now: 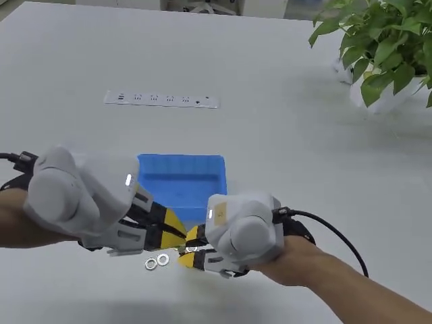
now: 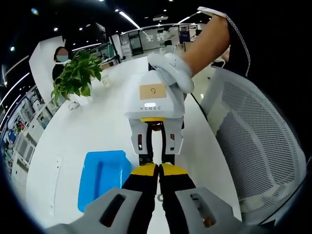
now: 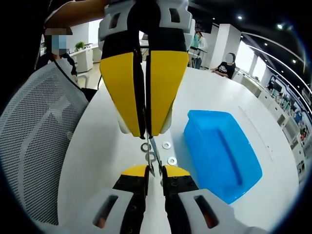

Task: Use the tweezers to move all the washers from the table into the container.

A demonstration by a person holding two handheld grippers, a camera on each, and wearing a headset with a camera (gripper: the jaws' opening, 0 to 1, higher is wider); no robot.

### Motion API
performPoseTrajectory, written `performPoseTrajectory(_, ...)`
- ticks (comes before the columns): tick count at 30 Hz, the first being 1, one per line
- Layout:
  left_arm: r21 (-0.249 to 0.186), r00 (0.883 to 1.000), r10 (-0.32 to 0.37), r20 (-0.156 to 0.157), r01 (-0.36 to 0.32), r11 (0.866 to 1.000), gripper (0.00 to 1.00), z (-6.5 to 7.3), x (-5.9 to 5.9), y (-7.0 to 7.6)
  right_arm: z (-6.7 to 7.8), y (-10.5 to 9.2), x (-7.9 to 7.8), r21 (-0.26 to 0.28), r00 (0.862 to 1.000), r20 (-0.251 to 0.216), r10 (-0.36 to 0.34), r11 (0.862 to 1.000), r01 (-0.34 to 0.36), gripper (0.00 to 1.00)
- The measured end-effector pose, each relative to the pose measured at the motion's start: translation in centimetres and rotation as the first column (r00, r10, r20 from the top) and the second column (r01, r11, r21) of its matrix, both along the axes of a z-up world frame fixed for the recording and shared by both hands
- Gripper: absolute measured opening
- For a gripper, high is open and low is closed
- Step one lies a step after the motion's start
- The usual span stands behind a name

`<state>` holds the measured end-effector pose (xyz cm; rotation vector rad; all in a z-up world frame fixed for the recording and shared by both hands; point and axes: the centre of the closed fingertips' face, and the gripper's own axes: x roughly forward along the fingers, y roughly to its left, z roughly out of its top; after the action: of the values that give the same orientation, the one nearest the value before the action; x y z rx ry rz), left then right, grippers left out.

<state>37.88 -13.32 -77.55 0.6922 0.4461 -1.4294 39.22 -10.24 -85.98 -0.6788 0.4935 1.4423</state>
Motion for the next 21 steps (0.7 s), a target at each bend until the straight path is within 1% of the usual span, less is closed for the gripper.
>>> performPoseTrajectory(4, 0.000, 1.000, -0.005, 0.001, 0.005, 1.000, 0.05, 0.0, 0.7, 0.0, -0.1, -0.1, 0.4, 0.001, 1.000, -0.003, -0.011, 1.000, 0.011, 0.13)
performPoseTrajectory(9, -0.005, 1.000, -0.010, -0.004, 0.010, 1.000, 0.05, 0.0, 1.2, -0.1, -0.2, -0.3, 0.6, -0.003, 1.000, -0.005, -0.018, 1.000, 0.018, 0.13)
performPoseTrajectory(13, -0.012, 1.000, -0.015, -0.013, 0.015, 1.000, 0.05, 0.0, 1.4, -0.4, -0.3, -0.5, 0.9, -0.002, 1.000, -0.008, -0.030, 1.000, 0.030, 0.13)
performPoseTrajectory(21, -0.011, 0.999, -0.040, -0.027, 0.039, 0.999, 0.05, -0.3, 1.8, -0.8, -0.7, -0.9, 1.2, -0.007, 0.999, -0.015, -0.045, 0.999, 0.045, 0.13)
